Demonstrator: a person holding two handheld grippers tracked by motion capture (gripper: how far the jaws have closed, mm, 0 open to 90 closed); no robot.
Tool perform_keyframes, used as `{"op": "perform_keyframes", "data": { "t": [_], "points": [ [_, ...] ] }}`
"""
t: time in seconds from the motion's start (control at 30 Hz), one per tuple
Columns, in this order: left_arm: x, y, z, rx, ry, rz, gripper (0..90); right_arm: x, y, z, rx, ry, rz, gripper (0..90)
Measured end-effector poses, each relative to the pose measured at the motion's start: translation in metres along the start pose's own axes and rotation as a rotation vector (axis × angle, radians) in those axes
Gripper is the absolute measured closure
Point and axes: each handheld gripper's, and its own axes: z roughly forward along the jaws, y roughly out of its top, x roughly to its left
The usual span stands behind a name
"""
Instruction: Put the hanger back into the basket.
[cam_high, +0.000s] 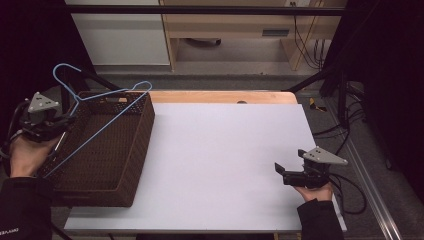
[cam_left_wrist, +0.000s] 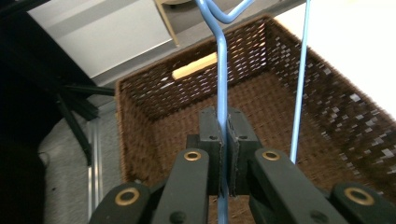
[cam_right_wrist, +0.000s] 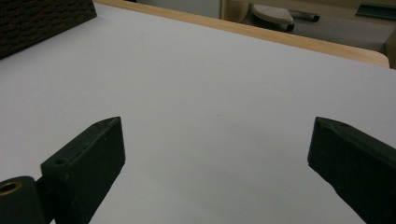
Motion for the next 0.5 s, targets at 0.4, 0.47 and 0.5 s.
{"op": "perform_keyframes", "data": {
  "t": [0.4,0.47,0.5],
  "points": [
    [0.003,-0.014,0.015,0.047,0.036,0.017,86.6,0.000,0.000,0.001,0.002,-0.004,-0.002,4.5],
    [0.002,-0.017,0.019,0.058,0.039,0.020,86.6,0.000,0.000,0.001,0.001,-0.001,0.000,4.5],
    [0.000,-0.020,0.024,0.077,0.041,0.031,86.6,0.000,0.000,0.001,0.001,-0.001,0.001,4.5]
  ]
}}
